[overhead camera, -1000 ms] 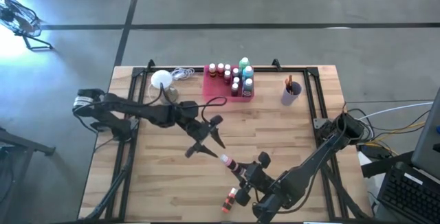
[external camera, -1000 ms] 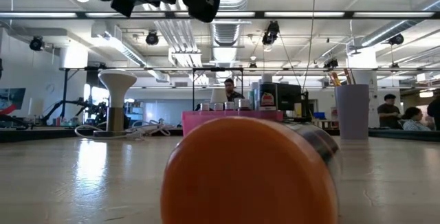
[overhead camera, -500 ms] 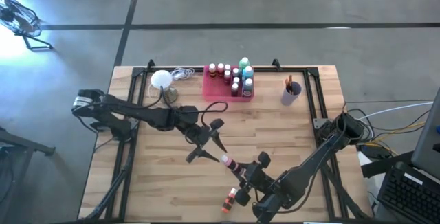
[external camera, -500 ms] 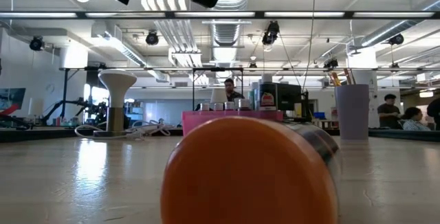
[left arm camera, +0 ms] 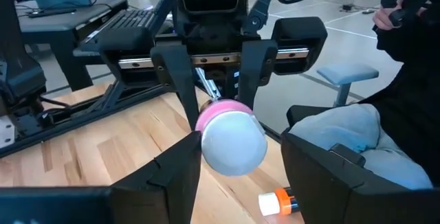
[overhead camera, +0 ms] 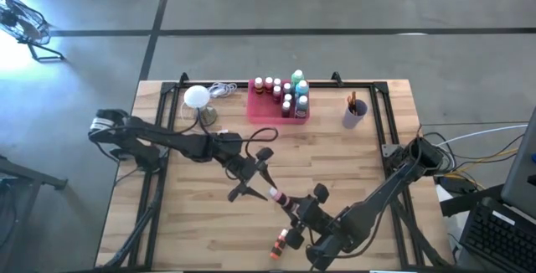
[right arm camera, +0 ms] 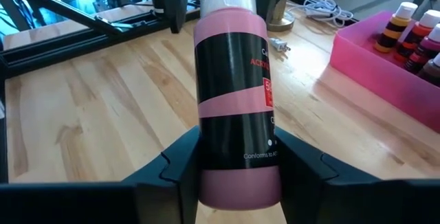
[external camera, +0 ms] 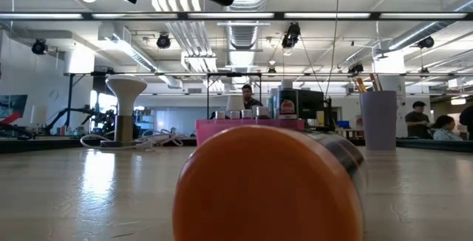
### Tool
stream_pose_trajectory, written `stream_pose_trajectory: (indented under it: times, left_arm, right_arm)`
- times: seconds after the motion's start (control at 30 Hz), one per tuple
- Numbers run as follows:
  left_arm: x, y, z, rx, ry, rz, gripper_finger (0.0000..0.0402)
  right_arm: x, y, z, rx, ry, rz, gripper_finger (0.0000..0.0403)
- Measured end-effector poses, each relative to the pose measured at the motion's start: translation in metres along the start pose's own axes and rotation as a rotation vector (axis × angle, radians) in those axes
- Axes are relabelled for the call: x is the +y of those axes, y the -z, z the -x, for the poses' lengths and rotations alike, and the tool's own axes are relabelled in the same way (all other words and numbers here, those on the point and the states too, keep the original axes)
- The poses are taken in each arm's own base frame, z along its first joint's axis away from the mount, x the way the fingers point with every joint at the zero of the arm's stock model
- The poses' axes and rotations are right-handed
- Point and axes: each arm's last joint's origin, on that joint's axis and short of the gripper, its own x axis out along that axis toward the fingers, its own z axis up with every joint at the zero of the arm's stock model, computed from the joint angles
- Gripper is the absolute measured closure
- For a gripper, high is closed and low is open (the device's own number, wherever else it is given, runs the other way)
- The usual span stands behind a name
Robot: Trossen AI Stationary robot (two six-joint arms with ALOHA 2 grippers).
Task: Pick & Place Paint Supplies
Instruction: Put the light pink black paint bottle into the pink bin
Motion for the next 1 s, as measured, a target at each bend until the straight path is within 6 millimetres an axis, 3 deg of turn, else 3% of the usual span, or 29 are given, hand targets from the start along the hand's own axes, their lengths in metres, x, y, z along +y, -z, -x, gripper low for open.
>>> stream_pose_trajectory:
  times: [0.43,0.6,1.0]
  left_arm:
    - [0.004,-0.01,-0.012,-0.02,0.006,-0.015,0.0197]
    - [0.005,-0.003,-0.018,0.029,0.018,0.011,0.0197]
    - [0.004,-0.005,-0.014,0.054,0.004,-0.002,0.0197]
  right_arm:
    - [0.0,-0.001,-0.001,0.0,0.002,-0.001,0.0251]
    - [-0.001,0.0,-0.001,0.006,-0.001,0.001,0.0266]
    - [-0.001,0.0,-0.001,0.004,0.0,0.001,0.0252]
